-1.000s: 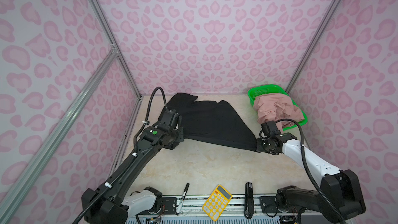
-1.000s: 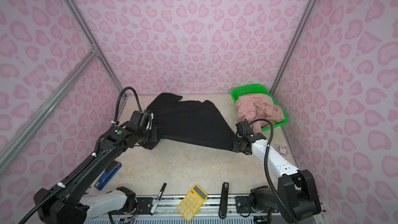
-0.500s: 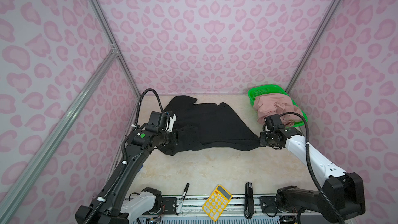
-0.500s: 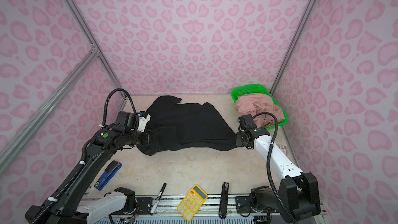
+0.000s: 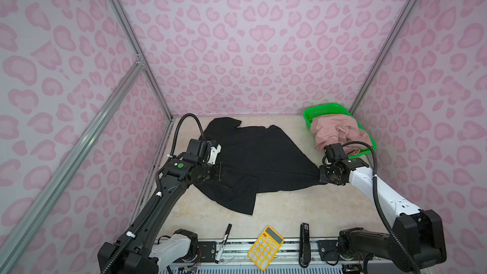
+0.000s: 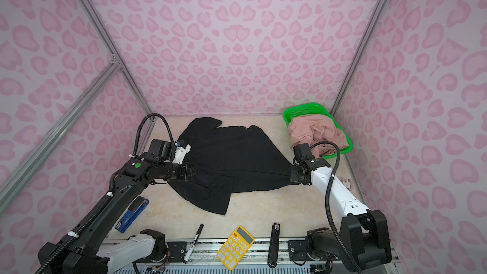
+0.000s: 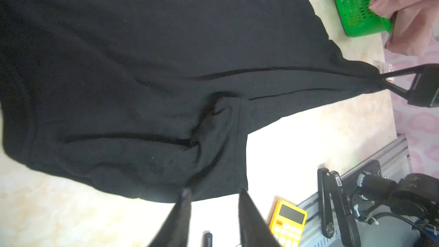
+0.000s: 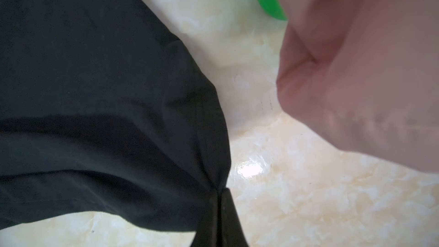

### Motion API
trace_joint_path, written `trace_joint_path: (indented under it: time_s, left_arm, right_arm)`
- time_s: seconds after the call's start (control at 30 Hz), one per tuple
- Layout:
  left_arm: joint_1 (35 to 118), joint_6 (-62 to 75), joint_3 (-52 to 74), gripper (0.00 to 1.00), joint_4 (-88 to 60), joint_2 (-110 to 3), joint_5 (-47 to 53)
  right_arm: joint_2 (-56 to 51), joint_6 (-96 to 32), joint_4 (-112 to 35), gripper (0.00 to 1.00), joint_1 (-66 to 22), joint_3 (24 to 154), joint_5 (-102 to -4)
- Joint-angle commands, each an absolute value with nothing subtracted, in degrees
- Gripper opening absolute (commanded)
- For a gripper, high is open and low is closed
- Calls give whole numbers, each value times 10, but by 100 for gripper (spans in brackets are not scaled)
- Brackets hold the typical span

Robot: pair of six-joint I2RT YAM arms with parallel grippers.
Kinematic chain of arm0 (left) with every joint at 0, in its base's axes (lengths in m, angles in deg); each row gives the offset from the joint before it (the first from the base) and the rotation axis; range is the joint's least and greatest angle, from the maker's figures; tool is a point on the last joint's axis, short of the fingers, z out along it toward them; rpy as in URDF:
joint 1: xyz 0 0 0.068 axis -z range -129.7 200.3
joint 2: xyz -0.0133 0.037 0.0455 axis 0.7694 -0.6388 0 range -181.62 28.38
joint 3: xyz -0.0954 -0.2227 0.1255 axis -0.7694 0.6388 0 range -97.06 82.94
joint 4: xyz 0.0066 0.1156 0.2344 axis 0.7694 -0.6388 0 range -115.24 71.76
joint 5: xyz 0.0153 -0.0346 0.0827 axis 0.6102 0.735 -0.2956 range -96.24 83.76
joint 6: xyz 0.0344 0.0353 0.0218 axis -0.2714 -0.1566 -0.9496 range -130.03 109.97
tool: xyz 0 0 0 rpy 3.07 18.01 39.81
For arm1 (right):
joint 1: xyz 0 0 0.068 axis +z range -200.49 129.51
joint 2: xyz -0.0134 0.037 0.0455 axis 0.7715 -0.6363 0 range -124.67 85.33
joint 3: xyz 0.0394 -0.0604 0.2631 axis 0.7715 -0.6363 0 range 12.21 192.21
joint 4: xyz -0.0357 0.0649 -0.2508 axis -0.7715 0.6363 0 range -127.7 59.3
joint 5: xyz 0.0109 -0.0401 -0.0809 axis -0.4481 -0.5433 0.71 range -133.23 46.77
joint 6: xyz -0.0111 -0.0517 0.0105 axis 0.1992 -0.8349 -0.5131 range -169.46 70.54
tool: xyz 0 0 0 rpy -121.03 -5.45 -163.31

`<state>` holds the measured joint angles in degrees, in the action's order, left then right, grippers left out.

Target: Fold and stack the mixed laundry pile

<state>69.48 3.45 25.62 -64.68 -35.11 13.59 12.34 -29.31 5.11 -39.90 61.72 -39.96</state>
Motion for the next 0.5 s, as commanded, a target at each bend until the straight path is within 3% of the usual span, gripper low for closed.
trace_joint_path:
  time_s: [0.0, 0.1, 0.2, 0.33, 0.47]
  left_arm:
    - [758, 53, 295, 46, -594, -338, 180]
    - [857, 110, 352, 39, -539, -338, 150]
    - [943, 143, 398, 39, -500, -353, 89]
    - [997, 157, 435, 50, -473, -394, 14]
    - [1035, 157, 442, 61, -423, -444, 1]
  right_arm:
    - [119, -293, 50, 0, -399, 609, -402]
    - [114, -291, 46, 0, -399, 609, -404]
    - [107, -290, 44, 0, -399, 609, -408]
    - [107, -288, 43, 0, -399, 607, -411]
    - [107, -285, 41, 0, -399, 599, -409]
